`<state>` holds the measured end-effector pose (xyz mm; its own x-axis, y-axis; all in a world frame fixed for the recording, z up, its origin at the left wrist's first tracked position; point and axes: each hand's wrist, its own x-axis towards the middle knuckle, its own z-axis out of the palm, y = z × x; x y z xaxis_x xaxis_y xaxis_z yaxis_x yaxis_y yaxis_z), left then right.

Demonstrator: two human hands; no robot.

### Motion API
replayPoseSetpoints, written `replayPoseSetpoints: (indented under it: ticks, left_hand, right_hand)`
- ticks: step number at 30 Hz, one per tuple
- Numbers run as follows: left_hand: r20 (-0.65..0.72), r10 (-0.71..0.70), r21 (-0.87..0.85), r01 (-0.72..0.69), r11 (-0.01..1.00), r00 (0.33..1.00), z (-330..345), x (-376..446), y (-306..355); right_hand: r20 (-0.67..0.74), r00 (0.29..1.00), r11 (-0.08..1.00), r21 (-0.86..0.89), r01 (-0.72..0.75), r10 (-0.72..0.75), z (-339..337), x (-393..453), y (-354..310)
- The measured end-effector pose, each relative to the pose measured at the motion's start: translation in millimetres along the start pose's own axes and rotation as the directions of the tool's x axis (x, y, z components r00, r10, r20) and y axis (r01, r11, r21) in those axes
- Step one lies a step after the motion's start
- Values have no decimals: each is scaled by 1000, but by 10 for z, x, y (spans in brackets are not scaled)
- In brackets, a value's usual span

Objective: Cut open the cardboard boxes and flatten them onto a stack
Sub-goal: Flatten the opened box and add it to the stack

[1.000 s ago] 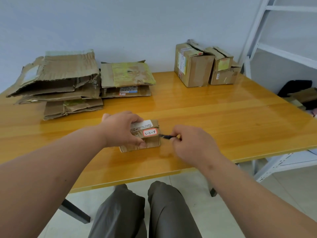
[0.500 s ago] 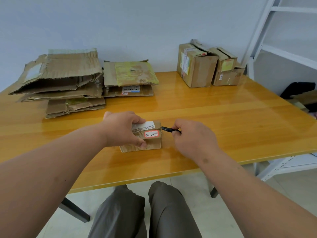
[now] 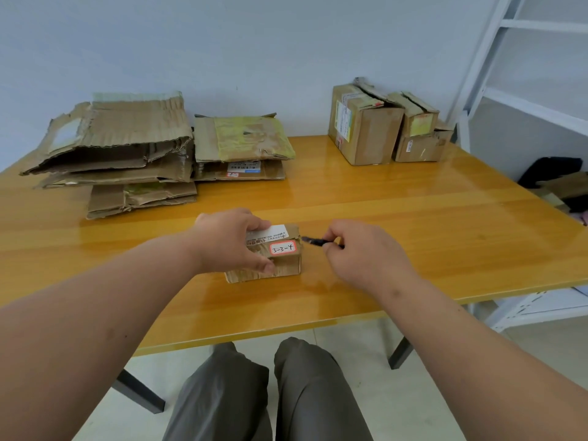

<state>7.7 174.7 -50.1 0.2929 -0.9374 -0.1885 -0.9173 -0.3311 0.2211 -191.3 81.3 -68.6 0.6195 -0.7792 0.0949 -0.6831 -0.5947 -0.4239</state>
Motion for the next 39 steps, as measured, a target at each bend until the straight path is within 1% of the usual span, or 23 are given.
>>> replayPoseSetpoints:
  ticks: [2, 4, 8, 10, 13, 15, 17, 21, 24, 26, 27, 29, 31, 33, 35, 37, 39]
  left_hand:
    - [71, 0, -96, 6, 995, 997, -47, -17, -17]
    - [94, 2, -158, 13, 987, 996, -86, -14, -49]
    - [124, -19, -234, 48, 971, 992, -102, -7, -125]
    - [149, -25, -277, 66, 959, 988, -93, -22, -156]
    - [154, -19, -271, 60, 961, 988, -87, -20, -175]
    - [138, -12, -247, 46, 968, 990, -85, -3, -162]
    - [119, -17, -261, 48, 964, 993, -87, 9, -150]
    - [99, -34, -318, 64, 946, 995, -74, 21, -159]
    - [74, -33, -270, 52, 961, 997, -95, 33, -134]
    - [47, -22, -205, 32, 978, 999, -117, 29, -115]
    - [28, -18, -169, 22, 985, 999, -113, 23, -109]
    - [-26, -33, -112, 30, 993, 999, -71, 8, -112]
    - [-103, -84, -127, 71, 989, 991, 11, 3, -137]
    - [-175, -153, -241, 108, 964, 973, 86, 2, -155]
    - [-178, -233, -377, 152, 914, 956, 109, -7, -152]
    - [-127, -292, -533, 183, 826, 948, 103, -27, -140]
    - [-49, -345, -690, 218, 690, 937, 61, -54, -115]
  right_hand:
    - [-29, 996, 984, 157, -84, 89, 17, 64, 48]
    - [-5, 994, 962, 250, -106, 111, 71, 107, 10]
    - [135, 991, 943, 332, -28, -18, 153, 217, -177]
    - [228, 970, 958, 286, 12, -81, 131, 315, -219]
    - [352, 931, 978, 209, 23, -97, 27, 462, -272]
    - [395, 911, 990, 117, 76, -117, -20, 544, -347]
    - [421, 898, 991, 31, 130, -131, -26, 603, -414]
    - [416, 897, 963, -140, 229, -153, -42, 599, -473]
    - [359, 909, 915, -255, 313, -211, -10, 533, -431]
    - [310, 919, 895, -292, 337, -244, 43, 513, -388]
    - [284, 927, 903, -281, 326, -247, 67, 516, -372]
    - [224, 948, 941, -200, 272, -226, 106, 539, -364]
    - [168, 970, 976, -99, 192, -174, 159, 558, -376]
    - [117, 991, 996, 67, 59, -66, 207, 585, -361]
    - [118, 992, 971, 228, -66, 39, 228, 590, -330]
    - [127, 991, 962, 259, -83, 51, 233, 570, -300]
    - [104, 993, 955, 285, -79, 51, 243, 533, -274]
